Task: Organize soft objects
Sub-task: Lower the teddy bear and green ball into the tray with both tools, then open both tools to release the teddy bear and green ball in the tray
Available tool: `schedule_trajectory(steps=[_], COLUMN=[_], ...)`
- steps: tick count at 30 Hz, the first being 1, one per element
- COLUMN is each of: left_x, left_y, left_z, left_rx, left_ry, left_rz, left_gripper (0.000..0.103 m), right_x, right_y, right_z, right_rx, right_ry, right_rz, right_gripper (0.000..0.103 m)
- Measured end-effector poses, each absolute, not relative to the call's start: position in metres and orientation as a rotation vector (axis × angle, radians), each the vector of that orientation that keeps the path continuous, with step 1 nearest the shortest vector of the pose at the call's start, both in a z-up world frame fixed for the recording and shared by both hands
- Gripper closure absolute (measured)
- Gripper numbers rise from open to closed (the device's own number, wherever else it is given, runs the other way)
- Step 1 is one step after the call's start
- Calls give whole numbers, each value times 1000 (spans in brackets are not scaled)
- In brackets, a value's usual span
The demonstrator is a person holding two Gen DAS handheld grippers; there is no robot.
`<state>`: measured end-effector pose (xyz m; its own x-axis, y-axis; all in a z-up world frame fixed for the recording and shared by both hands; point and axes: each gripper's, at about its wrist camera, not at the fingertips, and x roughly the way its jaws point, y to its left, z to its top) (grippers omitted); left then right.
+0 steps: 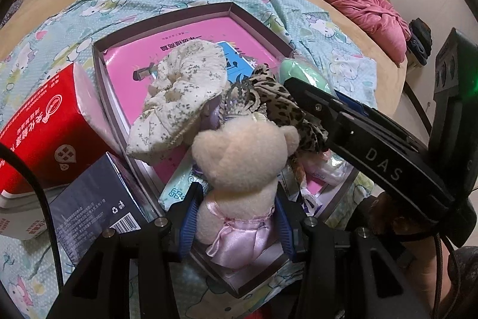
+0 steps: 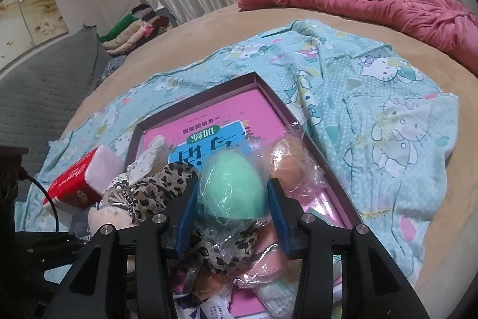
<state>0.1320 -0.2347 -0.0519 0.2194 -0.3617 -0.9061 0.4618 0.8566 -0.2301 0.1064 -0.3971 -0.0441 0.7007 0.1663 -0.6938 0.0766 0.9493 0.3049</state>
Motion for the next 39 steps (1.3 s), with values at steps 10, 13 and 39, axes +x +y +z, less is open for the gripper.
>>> schedule_trajectory(steps=[10,13,39], left_x=[130,130,122], left_y=[-236,-237,-236], left_z=[-51,-51,-42], left_rx=[114,122,136], left_ry=[1226,1228,1212], left_rz=[-563,-561,-539], left_gripper=[57,57,42], right_x=[104,102,77], right_y=[-398,-399,-413], right_z=[-44,-43,-27], right_rx=[324,323,391], right_ry=[794,789,758], right_rz=[40,38,-10], right_gripper=[50,48,32])
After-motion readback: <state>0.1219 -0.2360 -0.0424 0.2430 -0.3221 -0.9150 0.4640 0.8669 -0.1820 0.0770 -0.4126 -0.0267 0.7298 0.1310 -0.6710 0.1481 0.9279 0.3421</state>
